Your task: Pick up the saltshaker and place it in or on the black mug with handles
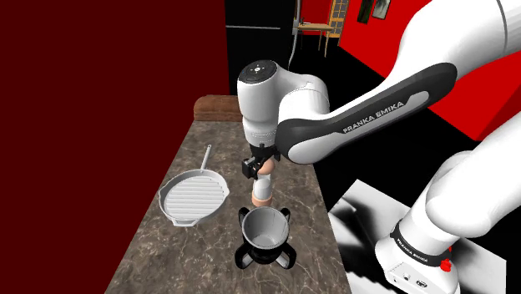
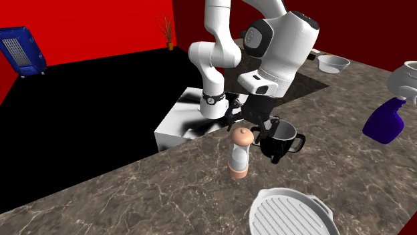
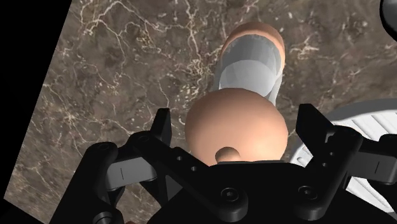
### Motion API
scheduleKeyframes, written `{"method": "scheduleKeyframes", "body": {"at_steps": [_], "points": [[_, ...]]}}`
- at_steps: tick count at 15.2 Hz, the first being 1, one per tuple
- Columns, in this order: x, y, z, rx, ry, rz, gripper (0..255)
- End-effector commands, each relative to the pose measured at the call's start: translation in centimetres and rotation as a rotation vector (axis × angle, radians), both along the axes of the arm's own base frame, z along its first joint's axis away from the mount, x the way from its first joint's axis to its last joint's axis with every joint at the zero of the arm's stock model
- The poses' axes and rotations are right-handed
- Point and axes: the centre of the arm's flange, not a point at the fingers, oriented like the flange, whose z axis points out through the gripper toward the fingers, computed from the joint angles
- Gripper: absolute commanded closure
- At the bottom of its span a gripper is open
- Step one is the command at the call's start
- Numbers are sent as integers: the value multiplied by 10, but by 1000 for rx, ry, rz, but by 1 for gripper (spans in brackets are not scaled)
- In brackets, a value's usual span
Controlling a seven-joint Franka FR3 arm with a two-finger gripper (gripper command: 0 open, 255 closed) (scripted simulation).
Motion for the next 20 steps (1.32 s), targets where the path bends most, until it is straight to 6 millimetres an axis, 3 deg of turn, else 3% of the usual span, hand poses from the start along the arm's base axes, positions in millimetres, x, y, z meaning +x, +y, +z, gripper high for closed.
{"method": "scheduleKeyframes", "body": {"at_steps": [1, 2, 11, 20], "points": [[0, 0, 0, 0, 0, 0, 0], [0, 0, 0, 0, 0, 0, 255], [0, 0, 0, 0, 0, 0, 255], [0, 0, 47, 0, 0, 0, 255]]}}
